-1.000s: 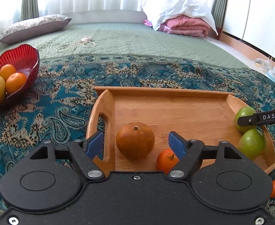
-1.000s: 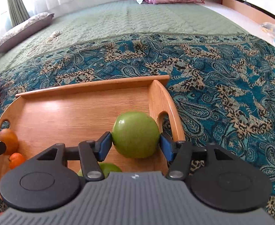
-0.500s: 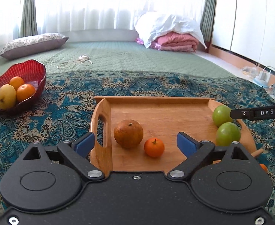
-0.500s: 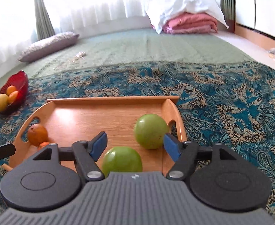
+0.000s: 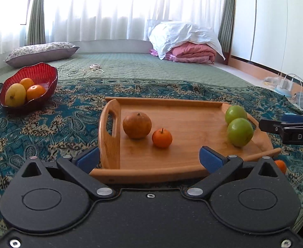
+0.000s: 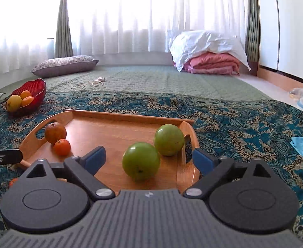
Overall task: Organize fruits
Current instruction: 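Withdraw both open tools from the tray toward the remaining fruit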
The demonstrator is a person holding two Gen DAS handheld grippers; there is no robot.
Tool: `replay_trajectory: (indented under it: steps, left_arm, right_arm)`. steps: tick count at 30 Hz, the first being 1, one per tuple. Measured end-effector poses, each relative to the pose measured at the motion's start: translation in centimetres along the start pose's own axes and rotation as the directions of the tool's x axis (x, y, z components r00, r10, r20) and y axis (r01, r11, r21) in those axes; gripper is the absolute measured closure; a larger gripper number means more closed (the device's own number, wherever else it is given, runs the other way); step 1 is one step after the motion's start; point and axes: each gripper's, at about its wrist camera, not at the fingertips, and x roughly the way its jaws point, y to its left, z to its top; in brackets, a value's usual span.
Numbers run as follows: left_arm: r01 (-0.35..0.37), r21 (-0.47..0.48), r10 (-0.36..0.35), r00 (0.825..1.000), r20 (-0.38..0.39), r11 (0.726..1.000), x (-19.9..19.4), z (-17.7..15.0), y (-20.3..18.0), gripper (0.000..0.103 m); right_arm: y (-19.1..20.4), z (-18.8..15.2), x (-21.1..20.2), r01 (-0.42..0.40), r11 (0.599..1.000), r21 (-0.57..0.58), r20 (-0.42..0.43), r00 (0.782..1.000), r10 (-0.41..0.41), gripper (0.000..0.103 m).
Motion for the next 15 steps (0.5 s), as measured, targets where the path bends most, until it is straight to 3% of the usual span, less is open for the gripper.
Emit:
replay_trajectory:
  steps: [15]
  left_arm:
    - [-0.039, 0.044, 0.04, 0.999, -0.021, 0.998, -0.3, -4.6, -0.9, 0.0]
  right_arm:
    - [1.2, -5.9, -2.0, 0.079, 0.995, -0.056, 0.043, 0.996, -0.077, 0.0]
